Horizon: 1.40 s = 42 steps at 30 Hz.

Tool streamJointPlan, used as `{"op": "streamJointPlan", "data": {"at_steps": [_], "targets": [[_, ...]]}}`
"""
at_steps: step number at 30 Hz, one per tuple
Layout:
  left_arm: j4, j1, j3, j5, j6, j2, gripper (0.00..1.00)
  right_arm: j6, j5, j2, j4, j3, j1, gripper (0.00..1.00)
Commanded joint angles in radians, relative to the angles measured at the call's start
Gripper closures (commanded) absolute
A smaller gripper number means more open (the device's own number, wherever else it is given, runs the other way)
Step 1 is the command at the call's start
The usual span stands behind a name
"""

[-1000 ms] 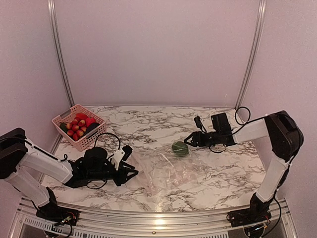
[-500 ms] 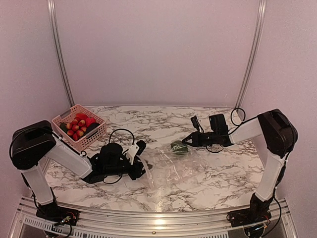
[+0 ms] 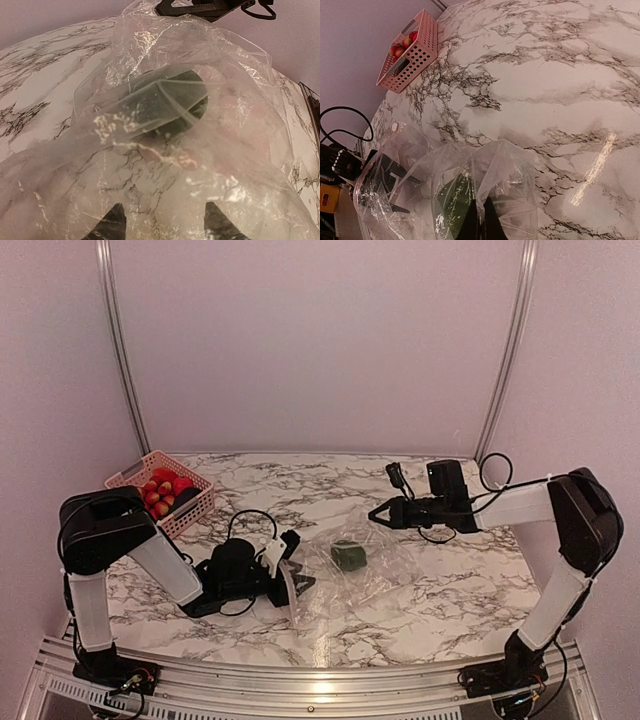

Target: Open the zip-top bag and remove the fake food

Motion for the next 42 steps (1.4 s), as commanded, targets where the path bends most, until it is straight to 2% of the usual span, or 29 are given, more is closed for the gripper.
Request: {"op": "streamJointPlan", "data": {"at_steps": [1, 4, 14, 20, 33, 42], "targets": [[0.056, -0.004, 0.014, -0.024, 0.022, 0.026, 0.43, -0.003, -0.012, -0.041, -0.035, 0.006, 0.012, 1.00], [0.066, -0.005, 0.010, -0.023, 0.033, 0.028, 0.36, -0.019, 0.019, -0.040, -0.045, -0.002, 0.013, 1.00], [0.021, -0.049, 0.052, 0.042, 0.138, 0.055, 0.24, -0.025, 0.044, 0.035, -0.021, -0.020, 0.037, 1.00], [0.001, -0.059, 0.095, 0.038, 0.140, 0.086, 0.14, -0.025, 0.044, 0.041, -0.019, -0.021, 0.054, 1.00], [-0.093, -0.059, 0.206, -0.034, 0.140, 0.155, 0.08, 0.009, 0.025, 0.089, 0.049, -0.065, 0.136, 1.00], [-0.127, -0.059, 0.239, -0.043, 0.176, 0.170, 0.08, 0.047, 0.020, 0.141, 0.108, -0.075, 0.224, 1.00]]}}
